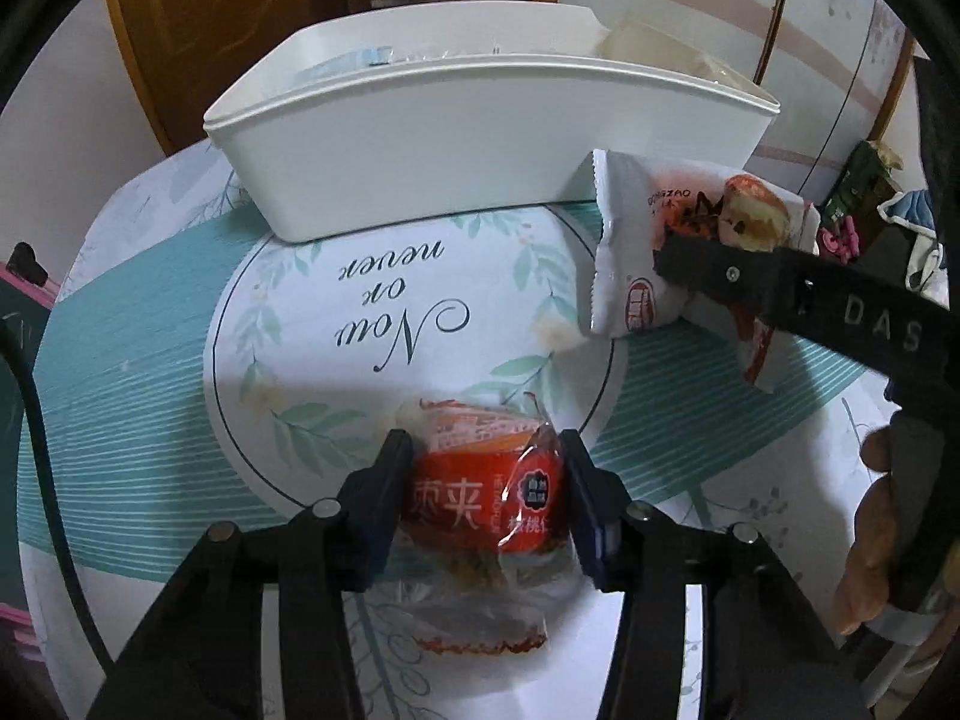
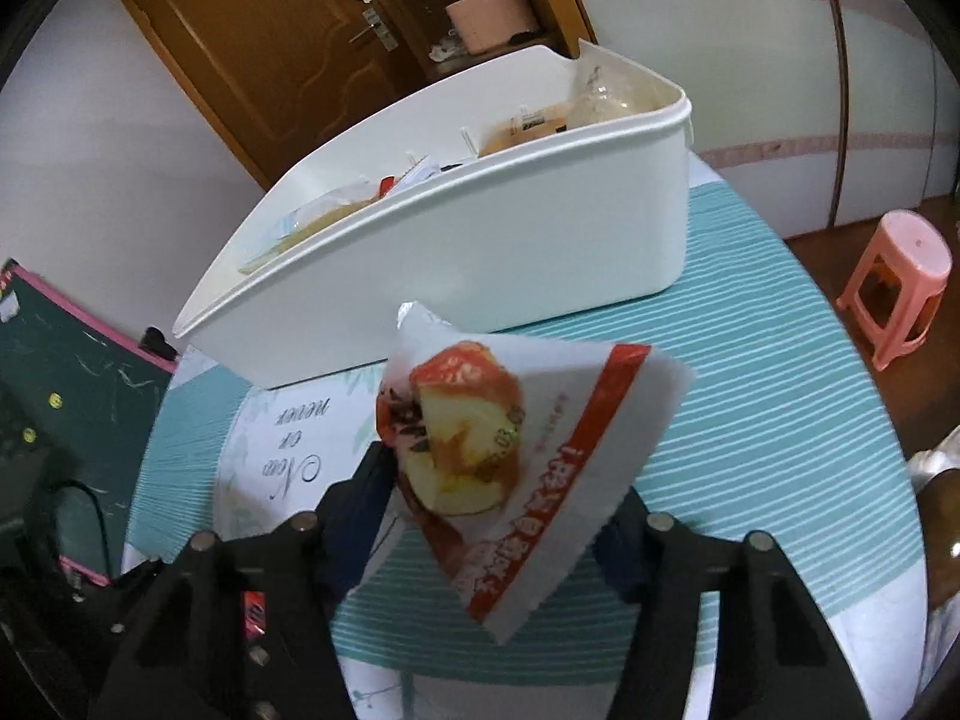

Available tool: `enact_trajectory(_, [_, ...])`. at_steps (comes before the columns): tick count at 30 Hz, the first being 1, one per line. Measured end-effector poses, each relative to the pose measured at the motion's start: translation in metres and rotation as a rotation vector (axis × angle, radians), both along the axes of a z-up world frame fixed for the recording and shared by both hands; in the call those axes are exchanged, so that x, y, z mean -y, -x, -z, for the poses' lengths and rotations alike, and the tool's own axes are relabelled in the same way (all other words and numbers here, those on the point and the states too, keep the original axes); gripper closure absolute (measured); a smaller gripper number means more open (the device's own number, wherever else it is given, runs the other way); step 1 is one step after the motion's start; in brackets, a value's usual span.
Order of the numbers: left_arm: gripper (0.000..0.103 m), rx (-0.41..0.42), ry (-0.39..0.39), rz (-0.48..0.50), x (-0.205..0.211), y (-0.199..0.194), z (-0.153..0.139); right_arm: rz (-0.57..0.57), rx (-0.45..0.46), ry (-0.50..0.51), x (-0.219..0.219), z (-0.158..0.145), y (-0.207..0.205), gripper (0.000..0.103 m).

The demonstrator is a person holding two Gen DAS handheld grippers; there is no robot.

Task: Organize snacks
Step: 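Grasp red-wrapped candy with left tool while right tool grasps apple-printed pastry bag, then carry both snacks over the white tray and open both tools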

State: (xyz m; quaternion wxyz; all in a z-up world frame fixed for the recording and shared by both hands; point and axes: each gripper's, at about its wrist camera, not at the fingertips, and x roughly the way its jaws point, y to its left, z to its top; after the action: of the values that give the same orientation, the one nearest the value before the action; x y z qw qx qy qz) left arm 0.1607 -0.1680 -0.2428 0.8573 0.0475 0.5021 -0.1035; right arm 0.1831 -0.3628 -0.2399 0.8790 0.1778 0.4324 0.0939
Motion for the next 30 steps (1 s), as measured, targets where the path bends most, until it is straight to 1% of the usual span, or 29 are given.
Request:
enact_trajectory(2, [0.057, -0.001, 0.006, -0.008, -0.001, 0.0, 0.0, 0.001, 0.007, 0.027, -0.004, -0.001, 0.002, 0.051])
enact_trajectory(4, [0.057, -0.001, 0.007, -0.015, -0.002, 0.002, 0.001, 0.004, 0.011, 0.033, -0.005, -0.001, 0.006, 0.055])
enact_trajectory(7, [0.057, -0.01, 0.016, -0.022, -0.001, 0.003, 0.0, 0.008, 0.013, 0.04, -0.007, -0.002, 0.011, 0.056])
enact_trajectory(11, [0.058, -0.029, 0.027, -0.027, -0.011, 0.0, -0.004, 0.017, 0.011, 0.046, -0.011, -0.003, 0.02, 0.056])
enact_trajectory(14, [0.058, -0.034, 0.032, -0.026, -0.009, 0.006, -0.011, 0.015, 0.008, 0.052, -0.013, -0.006, 0.026, 0.056])
enact_trajectory(22, [0.058, 0.018, 0.039, -0.033, -0.023, 0.022, -0.037, 0.026, 0.014, 0.054, -0.016, -0.024, 0.054, 0.056])
enact_trajectory(27, [0.058, 0.07, 0.041, -0.04, -0.033, 0.039, -0.063, 0.022, 0.025, 0.052, -0.019, -0.037, 0.071, 0.056])
enact_trajectory(30, [0.058, 0.104, 0.032, -0.046, -0.039, 0.047, -0.078, 0.013, 0.049, 0.054, -0.023, -0.049, 0.081, 0.056])
